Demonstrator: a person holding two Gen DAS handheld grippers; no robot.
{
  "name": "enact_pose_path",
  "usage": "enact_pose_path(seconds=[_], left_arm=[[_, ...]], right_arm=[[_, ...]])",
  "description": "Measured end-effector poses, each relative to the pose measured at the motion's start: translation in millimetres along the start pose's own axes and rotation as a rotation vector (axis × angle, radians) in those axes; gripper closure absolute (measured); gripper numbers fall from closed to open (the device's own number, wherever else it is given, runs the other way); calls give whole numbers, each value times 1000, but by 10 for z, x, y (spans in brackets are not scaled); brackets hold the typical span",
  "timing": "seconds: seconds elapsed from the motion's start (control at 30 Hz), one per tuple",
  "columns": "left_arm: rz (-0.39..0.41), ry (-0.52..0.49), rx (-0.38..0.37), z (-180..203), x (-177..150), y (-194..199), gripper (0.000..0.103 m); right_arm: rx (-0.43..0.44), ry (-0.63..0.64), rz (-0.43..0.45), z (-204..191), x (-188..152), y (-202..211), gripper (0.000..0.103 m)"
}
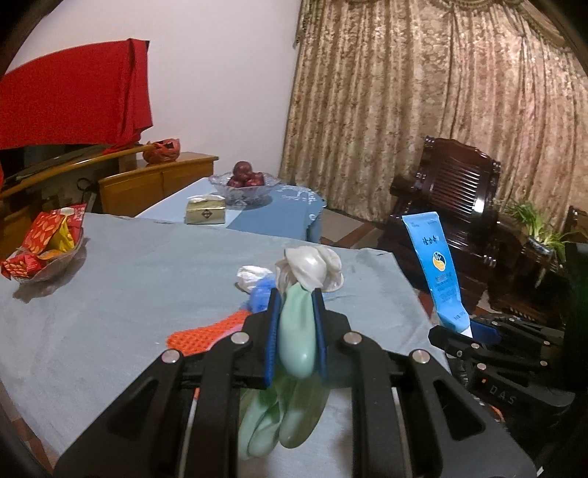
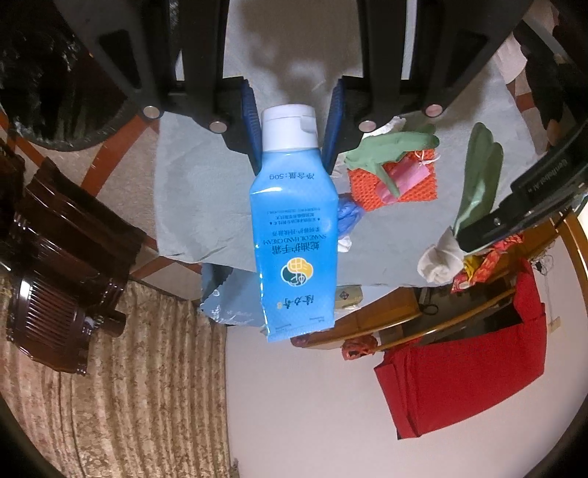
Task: Collect trash
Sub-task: 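Carry the glove and blue tube over the black bin with both tools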
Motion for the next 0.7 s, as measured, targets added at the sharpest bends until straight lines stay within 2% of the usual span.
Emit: enact_pose_path(seconds=[0.3,0.7], left_arm=[[-13,-28,-83,504,-63,-54,87],[-61,-87,-248,1399,-225,-357,87]], right_arm=[[-77,-37,-2,466,-161,282,72],[-211,-118,-26,1313,-484,619,72]])
Point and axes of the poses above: each gripper's, at about its wrist camera, not at the fingertips, and y roughly against the way its jaws point, z to its right, x to its top, the point moved 7 cm from there along -y, roughly the way its jaws point, and after that the axes turned 15 degrees about -x, right-handed, at the moved point
